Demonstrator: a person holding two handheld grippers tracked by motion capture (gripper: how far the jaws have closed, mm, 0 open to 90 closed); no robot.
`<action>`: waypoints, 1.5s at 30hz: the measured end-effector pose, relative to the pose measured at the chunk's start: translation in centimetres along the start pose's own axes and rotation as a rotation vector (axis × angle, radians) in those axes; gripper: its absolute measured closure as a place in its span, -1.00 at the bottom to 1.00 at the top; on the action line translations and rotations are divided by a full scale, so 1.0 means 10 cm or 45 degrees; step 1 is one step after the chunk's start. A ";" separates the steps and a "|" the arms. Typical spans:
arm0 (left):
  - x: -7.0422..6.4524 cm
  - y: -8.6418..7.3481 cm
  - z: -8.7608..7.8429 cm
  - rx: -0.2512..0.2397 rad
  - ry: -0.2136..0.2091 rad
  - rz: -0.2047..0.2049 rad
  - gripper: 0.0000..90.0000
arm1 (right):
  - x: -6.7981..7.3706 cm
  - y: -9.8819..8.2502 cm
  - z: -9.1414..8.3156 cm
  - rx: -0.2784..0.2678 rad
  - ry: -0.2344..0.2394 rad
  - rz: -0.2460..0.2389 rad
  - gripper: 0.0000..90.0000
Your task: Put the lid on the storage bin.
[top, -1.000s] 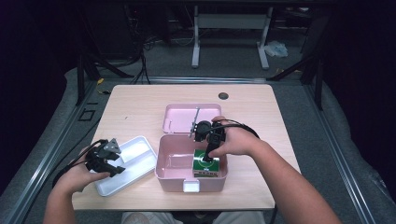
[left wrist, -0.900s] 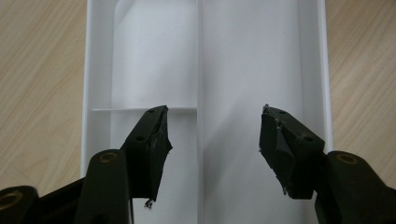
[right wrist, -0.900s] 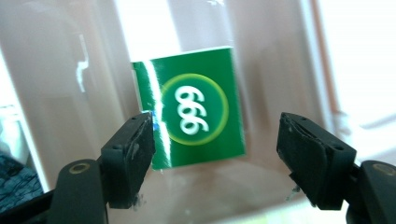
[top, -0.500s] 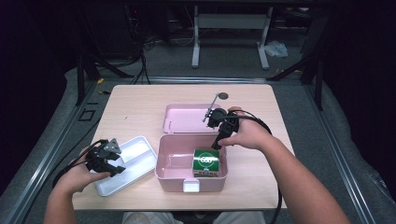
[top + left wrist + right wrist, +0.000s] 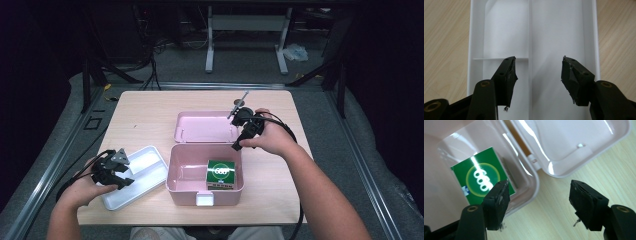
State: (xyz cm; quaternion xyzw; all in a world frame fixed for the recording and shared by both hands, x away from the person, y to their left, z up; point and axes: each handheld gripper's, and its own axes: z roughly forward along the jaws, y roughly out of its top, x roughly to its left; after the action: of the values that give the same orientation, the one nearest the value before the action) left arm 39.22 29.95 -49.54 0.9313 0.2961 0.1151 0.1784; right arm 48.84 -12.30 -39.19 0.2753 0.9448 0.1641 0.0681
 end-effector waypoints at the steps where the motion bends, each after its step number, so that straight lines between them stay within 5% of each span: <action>1: 0.00 -0.01 0.00 -0.006 0.001 -0.003 0.03 | -0.03 -0.02 0.01 -0.012 -0.010 0.012 -0.28; 9: 0.00 0.02 -0.04 -0.025 0.006 -0.016 0.11 | -0.25 -0.14 0.13 -0.095 -0.035 0.158 -0.27; 16: -0.01 0.04 -0.05 -0.033 0.005 -0.013 0.13 | -0.36 -0.18 0.16 -0.121 -0.051 0.221 -0.27; 35: 0.08 0.00 0.05 0.017 0.009 -0.065 0.31 | -0.40 -0.10 0.17 -0.144 -0.066 0.246 -0.27; 40: 0.15 -0.01 0.02 -0.029 -0.024 -0.119 0.36 | -0.39 -0.12 0.14 -0.145 -0.069 0.244 -0.27; 45: 0.19 -0.04 0.08 0.042 -0.028 -0.134 0.42 | -0.38 -0.14 0.11 -0.141 -0.076 0.233 -0.27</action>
State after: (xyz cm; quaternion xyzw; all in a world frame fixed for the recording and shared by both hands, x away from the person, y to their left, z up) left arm 40.81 31.15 -50.23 0.9184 0.3446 0.0904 0.1721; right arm 51.56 -15.16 -40.60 0.3609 0.9028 0.2132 0.0960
